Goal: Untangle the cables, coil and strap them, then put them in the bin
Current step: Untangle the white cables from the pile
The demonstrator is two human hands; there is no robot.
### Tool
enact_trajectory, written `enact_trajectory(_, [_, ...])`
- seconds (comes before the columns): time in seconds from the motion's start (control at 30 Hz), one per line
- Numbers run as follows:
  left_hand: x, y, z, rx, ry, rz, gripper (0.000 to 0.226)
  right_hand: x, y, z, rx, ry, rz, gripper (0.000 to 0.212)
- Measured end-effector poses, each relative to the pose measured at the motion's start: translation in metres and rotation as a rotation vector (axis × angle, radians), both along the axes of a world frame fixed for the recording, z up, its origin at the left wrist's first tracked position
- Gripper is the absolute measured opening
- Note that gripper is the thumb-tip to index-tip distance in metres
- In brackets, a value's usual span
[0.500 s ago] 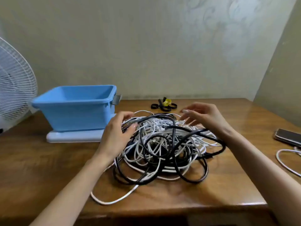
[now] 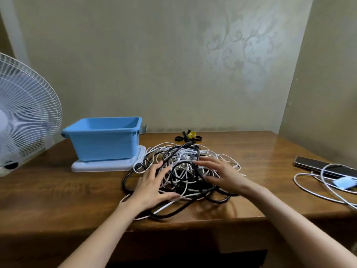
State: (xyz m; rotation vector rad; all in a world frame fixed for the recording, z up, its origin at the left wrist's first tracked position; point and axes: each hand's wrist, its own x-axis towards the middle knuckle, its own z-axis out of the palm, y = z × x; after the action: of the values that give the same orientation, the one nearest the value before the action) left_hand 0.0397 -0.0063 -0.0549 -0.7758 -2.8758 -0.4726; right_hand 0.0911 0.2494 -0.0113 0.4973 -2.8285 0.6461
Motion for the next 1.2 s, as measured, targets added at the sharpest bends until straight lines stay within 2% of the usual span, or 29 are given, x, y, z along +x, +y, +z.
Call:
enact_trajectory(0.07, [-0.003,0.004,0.005,-0.050,0.012,0.004,0.088,-0.002,0.000,-0.004,0.031,-0.004,-0.006,0.056])
enact_trajectory(0.27, [-0.014,0.015,0.010,-0.019,-0.007,-0.033,0.051,-0.017,-0.010,-0.009,-0.127,-0.001,-0.015,0.036])
enact_trajectory(0.4, [-0.030,0.010,0.017,-0.048,0.032,-0.047,0.041,-0.032,-0.012,-0.016,-0.110,0.066,-0.042,0.026])
enact_trajectory(0.5, [-0.046,0.005,0.019,-0.080,0.140,-0.041,0.029,-0.040,-0.006,-0.019,-0.122,0.109,-0.050,0.023])
enact_trajectory(0.63, [-0.070,0.011,0.021,-0.095,0.209,-0.016,0.028,-0.049,0.000,-0.012,-0.195,0.179,-0.109,0.033])
enact_trajectory(0.7, [-0.077,0.014,0.027,-0.148,0.112,-0.060,0.028,-0.056,0.000,-0.006,-0.198,0.200,-0.131,0.025])
enact_trajectory(0.77, [-0.081,0.003,0.048,-0.181,-0.231,-0.207,0.029,-0.070,0.003,0.008,-0.255,0.178,-0.151,0.017])
enact_trajectory(0.83, [-0.081,-0.016,0.077,-0.179,-0.595,-0.327,0.045,-0.089,0.009,0.027,-0.359,0.192,-0.199,0.016])
enact_trajectory(0.87, [-0.083,-0.022,0.089,-0.096,-0.666,-0.345,0.052,-0.104,0.012,0.038,-0.394,0.210,-0.234,0.015])
enact_trajectory(0.9, [-0.089,-0.024,0.095,0.046,-0.648,-0.324,0.053,-0.120,0.014,0.047,-0.430,0.200,-0.247,0.015])
enact_trajectory(0.97, [-0.106,-0.013,0.094,0.382,-0.369,-0.188,0.048,-0.153,0.014,0.060,-0.505,0.051,-0.204,0.015])
enact_trajectory(1.03, [-0.120,0.009,0.083,0.499,-0.093,-0.051,0.029,-0.181,0.013,0.065,-0.502,-0.165,-0.156,0.015])
enact_trajectory(1.1, [-0.129,0.024,0.069,0.501,-0.052,-0.023,0.017,-0.202,0.015,0.067,-0.388,-0.375,-0.120,0.022])
enact_trajectory(1.2, [-0.128,0.027,0.053,0.517,-0.213,-0.126,0.017,-0.212,0.025,0.078,-0.110,-0.704,0.013,0.037])
